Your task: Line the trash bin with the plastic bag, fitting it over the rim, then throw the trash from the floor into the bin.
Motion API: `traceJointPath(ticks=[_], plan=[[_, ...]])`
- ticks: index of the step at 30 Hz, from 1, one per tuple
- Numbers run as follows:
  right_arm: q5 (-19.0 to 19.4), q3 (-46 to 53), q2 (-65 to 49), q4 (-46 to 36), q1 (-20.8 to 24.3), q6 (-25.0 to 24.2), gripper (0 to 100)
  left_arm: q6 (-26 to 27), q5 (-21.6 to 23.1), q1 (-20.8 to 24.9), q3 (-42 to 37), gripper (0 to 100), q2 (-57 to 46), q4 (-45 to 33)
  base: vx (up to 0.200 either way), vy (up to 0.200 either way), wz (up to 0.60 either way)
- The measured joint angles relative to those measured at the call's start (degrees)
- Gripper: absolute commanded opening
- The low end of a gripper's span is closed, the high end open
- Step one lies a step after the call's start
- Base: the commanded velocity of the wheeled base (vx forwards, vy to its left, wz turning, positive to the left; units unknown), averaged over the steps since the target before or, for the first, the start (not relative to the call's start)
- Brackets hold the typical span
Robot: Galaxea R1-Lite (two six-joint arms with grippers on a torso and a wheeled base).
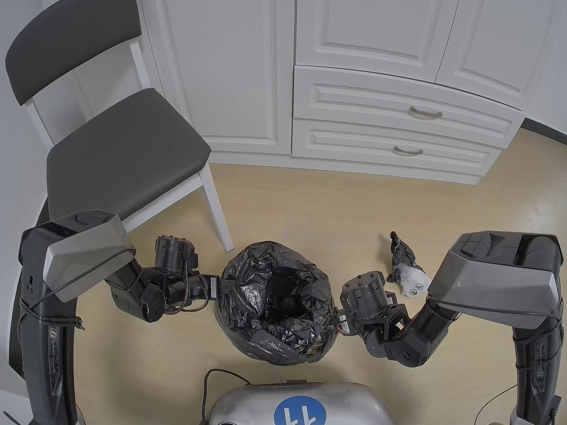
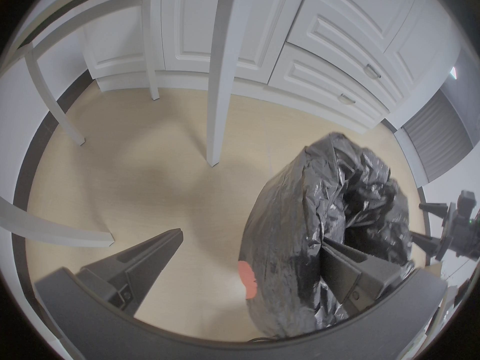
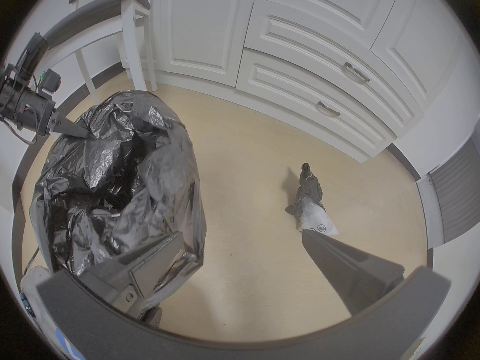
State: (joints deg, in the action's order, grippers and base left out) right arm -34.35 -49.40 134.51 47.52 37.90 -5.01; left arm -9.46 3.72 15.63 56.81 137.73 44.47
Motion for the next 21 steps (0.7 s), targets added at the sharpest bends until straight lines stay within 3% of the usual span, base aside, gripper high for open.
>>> traceJointPath(ticks=[6,10,21], plan=[[0.0,0.0,0.4,0.0,0.0,0.1,100,-3.9,-0.8,2.2,0.4,100,-0.4,6.3,0.0,0.0,0.0],[0.2,0.0,1.2,0.0,0.0,0.2,100,-4.9,-3.9,4.2,0.4,100,-0.4,10.8,0.0,0.0,0.0],[1.8,0.0,4.0,0.0,4.1,-0.8,100,-4.9,-4.8,5.6,0.0,100,-0.7,10.5,0.0,0.0,0.0]])
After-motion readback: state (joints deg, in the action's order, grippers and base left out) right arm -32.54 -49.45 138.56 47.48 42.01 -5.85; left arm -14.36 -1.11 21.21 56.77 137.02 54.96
